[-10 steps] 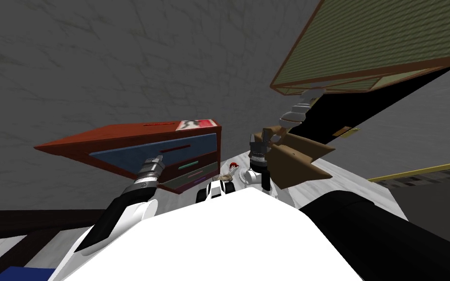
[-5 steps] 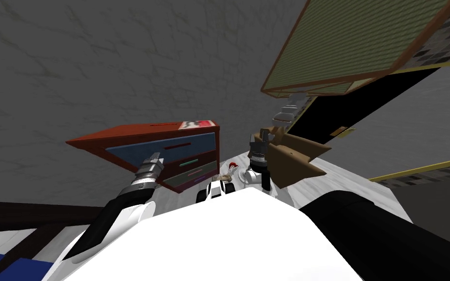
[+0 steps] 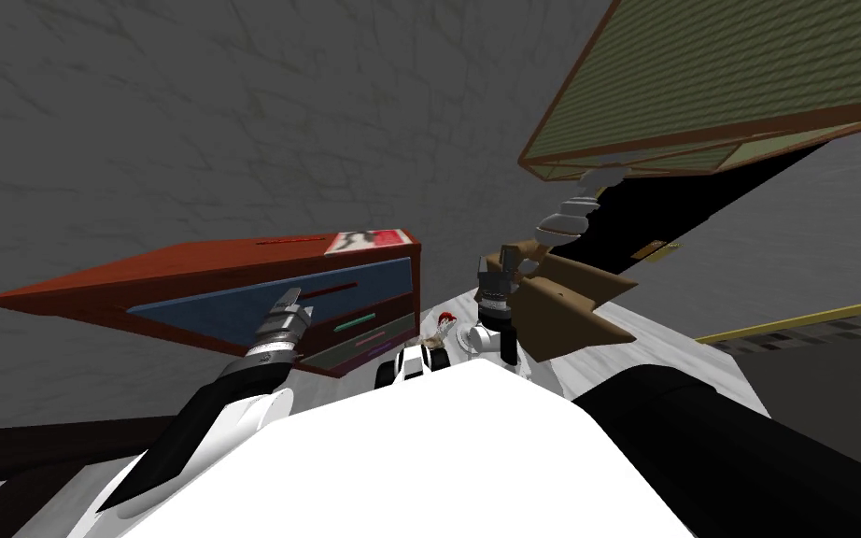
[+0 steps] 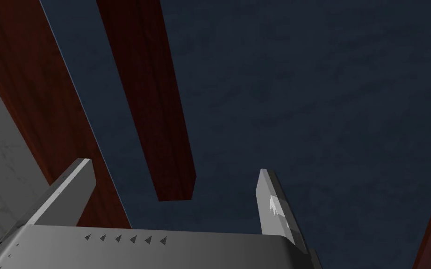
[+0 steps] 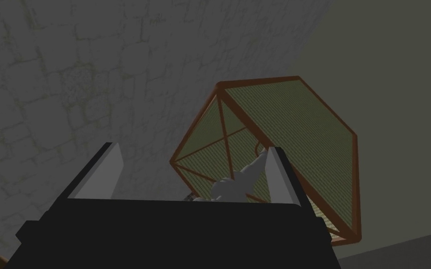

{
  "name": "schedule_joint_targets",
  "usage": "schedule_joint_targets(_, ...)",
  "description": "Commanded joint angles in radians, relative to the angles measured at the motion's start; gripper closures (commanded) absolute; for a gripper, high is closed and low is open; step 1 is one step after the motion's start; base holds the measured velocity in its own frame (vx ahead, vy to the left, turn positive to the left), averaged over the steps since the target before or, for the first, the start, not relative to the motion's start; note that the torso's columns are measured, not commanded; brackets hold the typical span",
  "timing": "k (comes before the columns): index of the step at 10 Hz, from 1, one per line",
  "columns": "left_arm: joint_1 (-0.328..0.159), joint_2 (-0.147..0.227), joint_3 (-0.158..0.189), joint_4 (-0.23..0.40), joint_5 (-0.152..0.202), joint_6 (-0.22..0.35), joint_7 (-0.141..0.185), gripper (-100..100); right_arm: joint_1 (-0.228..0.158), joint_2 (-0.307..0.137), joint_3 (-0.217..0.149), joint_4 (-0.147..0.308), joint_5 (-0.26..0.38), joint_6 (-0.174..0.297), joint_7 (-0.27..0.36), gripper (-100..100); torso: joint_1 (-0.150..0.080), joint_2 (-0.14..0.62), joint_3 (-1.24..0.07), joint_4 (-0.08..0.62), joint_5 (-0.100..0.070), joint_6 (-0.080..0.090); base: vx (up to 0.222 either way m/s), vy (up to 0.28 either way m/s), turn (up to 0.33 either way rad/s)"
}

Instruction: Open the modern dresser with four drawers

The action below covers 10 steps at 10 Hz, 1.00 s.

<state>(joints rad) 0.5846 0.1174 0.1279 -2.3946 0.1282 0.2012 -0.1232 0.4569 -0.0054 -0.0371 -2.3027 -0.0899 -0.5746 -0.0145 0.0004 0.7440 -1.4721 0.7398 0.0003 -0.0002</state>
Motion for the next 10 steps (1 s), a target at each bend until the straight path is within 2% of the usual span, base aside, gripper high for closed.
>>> schedule_joint_targets(1, 0.014, 0.003, -0.004, -0.015, 0.003, 0.003, 0.0, 100, 0.0, 0.0, 0.0, 0.0, 0.0, 0.0, 0.0, 0, -0.001, -0.003, -0.002, -0.001, -0.001, 0.0, -0.107, -0.031, 0.024)
schedule_joint_targets(5, 0.025, 0.005, -0.008, -0.029, 0.005, 0.007, -0.001, 100, 0.0, 0.0, 0.0, 0.0, 0.0, 0.0, 0.0, 0, 0.0, -0.005, -0.003, -0.001, 0.0, 0.0, -0.162, -0.046, 0.015)
schedule_joint_targets(6, 0.018, 0.001, -0.003, -0.019, 0.003, 0.008, 0.0, -100, 0.0, 0.0, 0.0, 0.0, 0.0, 0.0, 0.0, 0, 0.001, -0.012, -0.007, -0.003, 0.0, 0.0, 0.073, 0.015, -0.001)
schedule_joint_targets(10, 0.01, -0.003, 0.003, -0.007, 0.001, 0.007, 0.001, -100, 0.0, 0.0, 0.0, 0.0, 0.0, 0.0, 0.0, 0, 0.0, -0.007, -0.005, -0.002, 0.0, 0.0, 0.146, 0.021, 0.0)
